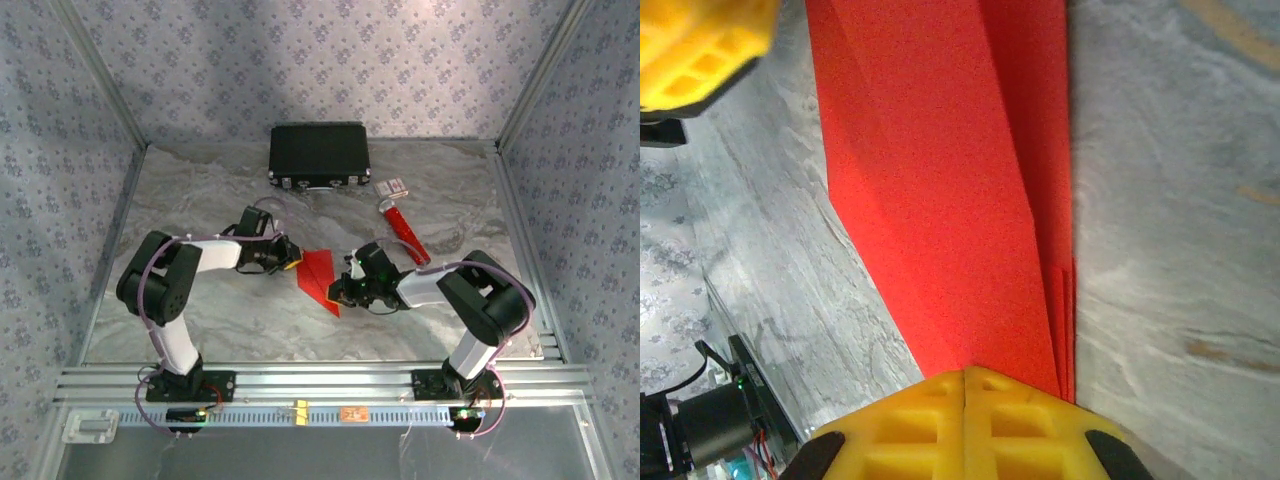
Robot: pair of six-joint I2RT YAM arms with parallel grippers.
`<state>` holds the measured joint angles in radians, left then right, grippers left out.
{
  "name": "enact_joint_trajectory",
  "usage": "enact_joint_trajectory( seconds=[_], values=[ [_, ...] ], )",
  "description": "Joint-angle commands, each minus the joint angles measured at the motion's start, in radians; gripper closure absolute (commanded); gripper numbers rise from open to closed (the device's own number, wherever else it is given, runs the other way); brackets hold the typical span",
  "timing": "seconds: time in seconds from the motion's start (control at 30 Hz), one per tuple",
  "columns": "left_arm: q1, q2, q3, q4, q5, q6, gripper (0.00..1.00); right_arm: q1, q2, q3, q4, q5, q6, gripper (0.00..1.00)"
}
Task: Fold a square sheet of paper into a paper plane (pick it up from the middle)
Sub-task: Fourth fold the wing at the center of the table.
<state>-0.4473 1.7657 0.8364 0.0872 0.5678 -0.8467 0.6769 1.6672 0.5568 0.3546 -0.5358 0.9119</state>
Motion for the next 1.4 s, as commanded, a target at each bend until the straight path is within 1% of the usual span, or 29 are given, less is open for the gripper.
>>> enact_joint_trajectory(
  seconds=[0.0,0.13,0.23,0.4,0.47,0.53,0.73,0.87,0.97,1.0,1.07,1.13,1.3,1.37],
  values=[
    [-0.030,-0.068,-0.038,0.044,0.025,-0.010,0.88,-0.017,0.017,-0.022,-0.226,0.048,-0.068,1.00],
    [-0.087,-0.067,-0.052,0.098,0.059,-0.014,0.88,-0.023,0.010,-0.019,-0.237,0.048,-0.073,1.00],
    [-0.118,-0.009,-0.019,0.113,0.088,-0.009,0.89,-0.023,0.011,-0.018,-0.238,0.048,-0.071,1.00],
    [-0.119,0.074,0.038,0.103,0.047,0.002,0.91,-0.022,0.004,-0.023,-0.242,0.050,-0.072,1.00],
    [-0.109,0.109,0.069,0.067,0.024,0.018,0.92,-0.022,0.006,-0.023,-0.246,0.054,-0.072,1.00],
    [-0.093,0.136,0.076,0.068,0.008,0.021,0.92,-0.022,0.011,-0.023,-0.246,0.053,-0.072,1.00],
    [-0.011,0.176,0.084,0.050,-0.010,0.056,0.91,-0.019,0.008,-0.022,-0.264,0.071,-0.077,1.00],
    [0.041,0.185,0.118,-0.007,-0.026,0.080,0.91,-0.018,0.005,-0.024,-0.264,0.075,-0.077,1.00],
    [0.065,0.200,0.164,-0.060,-0.042,0.095,0.91,-0.016,0.005,-0.024,-0.264,0.076,-0.079,1.00],
    [0.070,0.202,0.183,-0.089,-0.049,0.107,0.91,-0.014,0.005,-0.024,-0.267,0.076,-0.079,1.00],
    [0.070,0.195,0.233,-0.190,-0.097,0.150,0.89,-0.012,-0.003,-0.022,-0.282,0.085,-0.082,1.00],
    [0.070,0.178,0.251,-0.227,-0.086,0.161,0.89,-0.012,-0.010,-0.020,-0.288,0.094,-0.082,1.00],
    [0.049,0.069,0.225,-0.235,-0.077,0.153,0.87,-0.012,-0.005,0.007,-0.307,0.090,-0.098,1.00],
    [0.032,0.020,0.191,-0.201,-0.068,0.131,0.87,-0.012,0.002,0.020,-0.315,0.089,-0.101,1.00]
  ],
)
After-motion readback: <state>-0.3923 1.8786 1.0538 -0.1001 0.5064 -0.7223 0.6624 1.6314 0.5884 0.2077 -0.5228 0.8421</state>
